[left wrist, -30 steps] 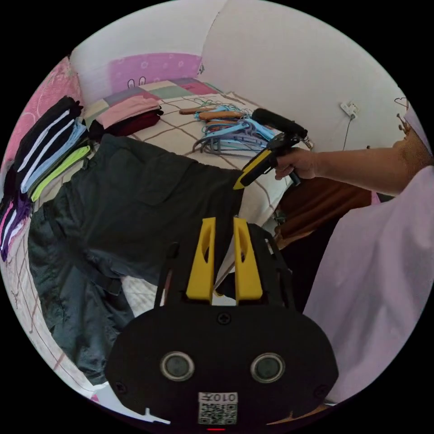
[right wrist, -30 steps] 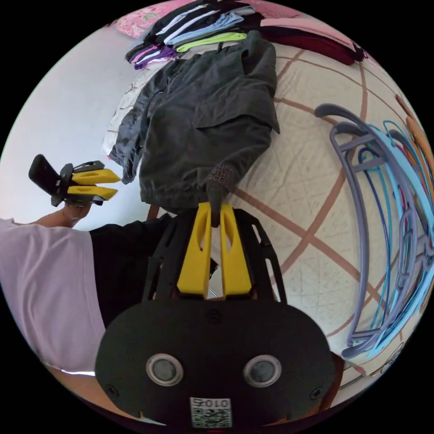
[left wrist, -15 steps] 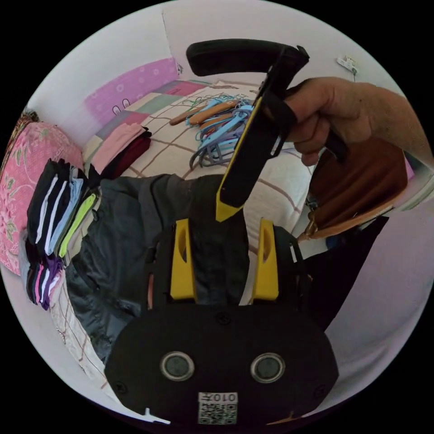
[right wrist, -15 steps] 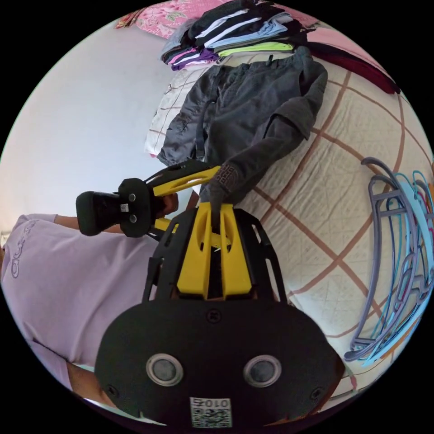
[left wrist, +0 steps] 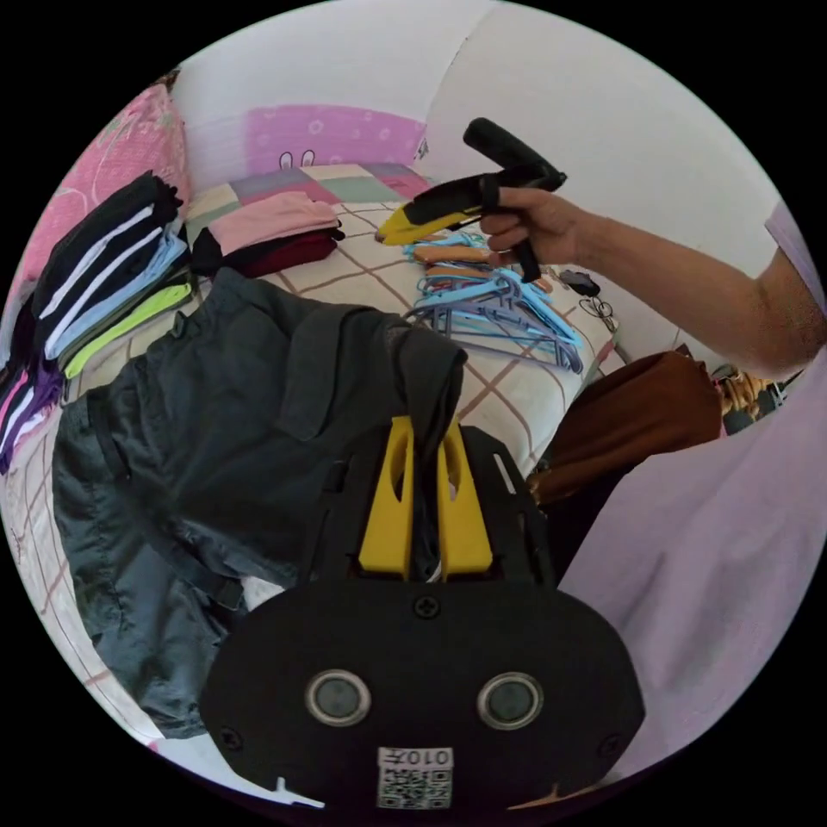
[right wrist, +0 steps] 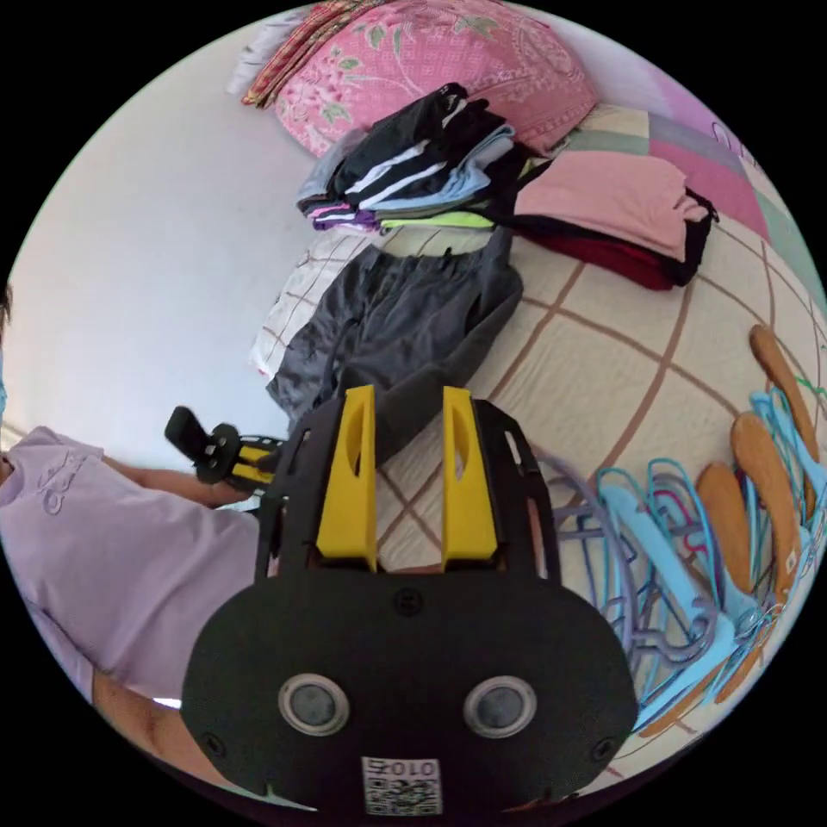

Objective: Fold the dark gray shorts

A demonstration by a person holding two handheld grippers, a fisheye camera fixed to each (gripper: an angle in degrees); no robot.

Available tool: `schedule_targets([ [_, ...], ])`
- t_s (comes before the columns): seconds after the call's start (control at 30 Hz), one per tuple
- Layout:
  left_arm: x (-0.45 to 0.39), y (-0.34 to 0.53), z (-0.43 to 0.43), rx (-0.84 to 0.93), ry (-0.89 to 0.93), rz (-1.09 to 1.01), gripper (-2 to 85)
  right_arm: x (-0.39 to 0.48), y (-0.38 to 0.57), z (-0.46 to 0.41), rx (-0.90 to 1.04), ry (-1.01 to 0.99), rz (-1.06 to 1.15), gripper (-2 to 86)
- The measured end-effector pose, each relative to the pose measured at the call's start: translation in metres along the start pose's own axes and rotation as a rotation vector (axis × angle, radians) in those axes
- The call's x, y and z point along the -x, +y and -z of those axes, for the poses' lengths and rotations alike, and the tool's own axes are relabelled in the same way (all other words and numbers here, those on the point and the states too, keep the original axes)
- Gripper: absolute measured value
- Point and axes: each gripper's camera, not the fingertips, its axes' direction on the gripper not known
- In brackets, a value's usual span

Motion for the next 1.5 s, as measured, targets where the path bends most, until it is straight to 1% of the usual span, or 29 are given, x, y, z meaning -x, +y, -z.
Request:
schedule_targets([
  [0.07,0.011,0.016,0.007,-0.014,0.0,0.037,2.0,-0.017,-0.049,-0.024,-0.037,0.055,-0.023,14.8],
  [0.2,0.023,0.036,0.011,-0.015,-0.004,0.034,1.7,-0.042,-0.12,-0.071,-0.052,0.038,-0.075,17.1],
  [0.33,0.042,0.067,0.021,-0.033,0.009,0.055,1.6,-0.052,-0.186,-0.126,0.044,0.12,-0.045,18.2],
  [0.4,0.053,0.083,0.026,-0.057,0.018,0.084,1.6,-0.055,-0.204,-0.154,0.128,0.129,-0.039,16.9],
  [0.43,0.061,0.093,0.03,-0.069,0.022,0.099,1.6,-0.055,-0.211,-0.173,0.21,0.124,-0.036,15.2],
  [0.47,0.069,0.103,0.033,-0.08,0.022,0.113,1.7,-0.054,-0.215,-0.189,0.282,0.111,-0.031,11.5],
  [0.5,0.074,0.109,0.035,-0.086,0.022,0.12,1.7,-0.052,-0.215,-0.194,0.3,0.111,-0.034,9.7],
  [0.57,0.092,0.131,0.043,-0.106,0.032,0.152,1.8,-0.037,-0.214,-0.193,0.23,0.173,-0.026,6.2],
  [0.7,0.12,0.174,0.065,-0.159,0.037,0.189,1.9,-0.014,-0.223,-0.182,0.19,0.133,-0.007,4.2],
  [0.8,0.152,0.225,0.094,-0.235,0.058,0.267,2.0,0.025,-0.242,-0.17,0.185,0.147,0.035,3.9],
  [0.93,0.21,0.323,0.142,-0.38,0.104,0.453,2.4,0.113,-0.271,-0.164,0.197,0.237,0.167,3.9],
  [1.07,0.273,0.431,0.185,-0.535,0.137,0.634,2.8,0.203,-0.312,-0.191,0.193,0.188,0.237,3.8],
  [1.1,0.282,0.445,0.19,-0.547,0.132,0.654,2.8,0.215,-0.319,-0.198,0.194,0.185,0.241,3.8],
  [1.17,0.316,0.496,0.206,-0.575,0.105,0.719,3.1,0.26,-0.35,-0.241,0.212,0.215,0.259,3.7],
  [1.2,0.326,0.508,0.209,-0.584,0.109,0.724,3.2,0.269,-0.358,-0.254,0.217,0.231,0.258,3.7],
  [1.27,0.365,0.559,0.207,-0.603,0.123,0.792,3.6,0.293,-0.387,-0.317,0.254,0.282,0.244,3.7],
  [1.3,0.375,0.572,0.204,-0.601,0.123,0.821,3.7,0.297,-0.392,-0.335,0.268,0.29,0.233,3.7],
  [1.37,0.414,0.622,0.188,-0.588,0.17,0.93,4.2,0.304,-0.406,-0.399,0.318,0.305,0.196,3.7],
  [1.43,0.437,0.653,0.177,-0.601,0.211,0.973,4.5,0.306,-0.412,-0.431,0.33,0.317,0.149,3.8],
  [1.5,0.454,0.675,0.17,-0.613,0.259,0.99,4.8,0.31,-0.416,-0.444,0.311,0.326,0.104,4.0],
])
